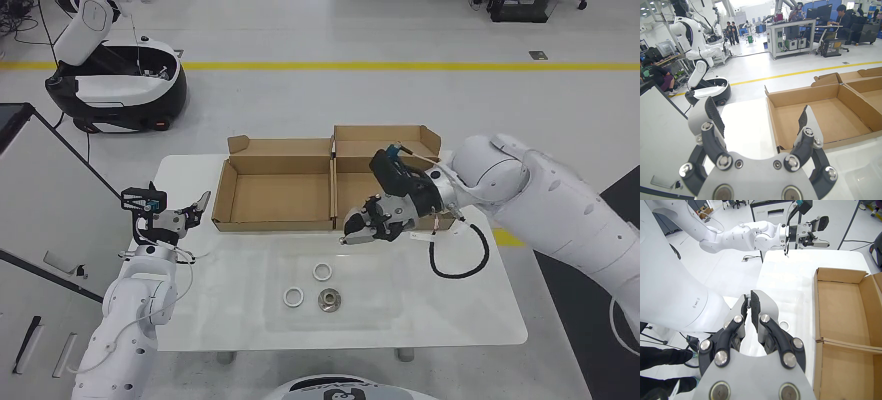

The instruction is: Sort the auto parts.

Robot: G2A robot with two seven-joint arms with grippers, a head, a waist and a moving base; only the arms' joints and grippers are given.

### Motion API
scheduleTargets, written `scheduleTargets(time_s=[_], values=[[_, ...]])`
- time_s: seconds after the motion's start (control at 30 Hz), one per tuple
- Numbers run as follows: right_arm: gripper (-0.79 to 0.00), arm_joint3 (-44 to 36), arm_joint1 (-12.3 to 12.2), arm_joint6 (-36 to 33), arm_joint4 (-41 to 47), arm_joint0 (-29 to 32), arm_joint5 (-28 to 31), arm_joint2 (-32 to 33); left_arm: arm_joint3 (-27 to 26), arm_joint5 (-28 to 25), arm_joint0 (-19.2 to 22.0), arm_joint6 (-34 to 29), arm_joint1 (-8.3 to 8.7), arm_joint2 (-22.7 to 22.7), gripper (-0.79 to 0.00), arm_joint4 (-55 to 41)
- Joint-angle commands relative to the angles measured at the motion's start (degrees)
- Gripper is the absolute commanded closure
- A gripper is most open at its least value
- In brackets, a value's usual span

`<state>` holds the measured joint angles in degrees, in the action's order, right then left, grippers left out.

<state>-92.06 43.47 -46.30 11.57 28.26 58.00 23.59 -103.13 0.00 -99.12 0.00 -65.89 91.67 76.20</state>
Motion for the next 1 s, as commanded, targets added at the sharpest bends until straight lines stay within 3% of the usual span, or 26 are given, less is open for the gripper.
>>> scheduleTargets(time_s=[0.0,0.27,0.47,0.7,0.8,0.97], values=[[0.000,0.0,0.0,0.0,0.0,0.0,0.0,0.0,0.0,0.0,0.0,0.0,0.00,0.0,-0.785,0.0],[0.000,-4.6,0.0,8.3,3.0,3.9,0.0,4.1,0.0,0.0,0.0,0.0,0.00,0.0,-0.785,0.0],[0.000,-9.1,0.3,9.9,9.3,8.3,0.0,9.0,0.0,0.0,0.0,0.0,0.00,0.0,-0.785,0.0],[0.000,-12.3,1.9,5.4,19.4,14.2,0.0,17.4,0.0,0.0,0.0,0.0,0.00,0.0,-0.785,0.0],[0.000,-13.1,3.4,0.0,27.0,17.7,0.0,22.8,0.0,0.0,0.0,0.0,0.00,0.0,-0.785,0.0],[0.000,-15.7,5.9,0.0,31.1,21.5,0.0,27.8,0.0,0.0,0.0,0.0,0.00,0.0,-0.785,0.0]])
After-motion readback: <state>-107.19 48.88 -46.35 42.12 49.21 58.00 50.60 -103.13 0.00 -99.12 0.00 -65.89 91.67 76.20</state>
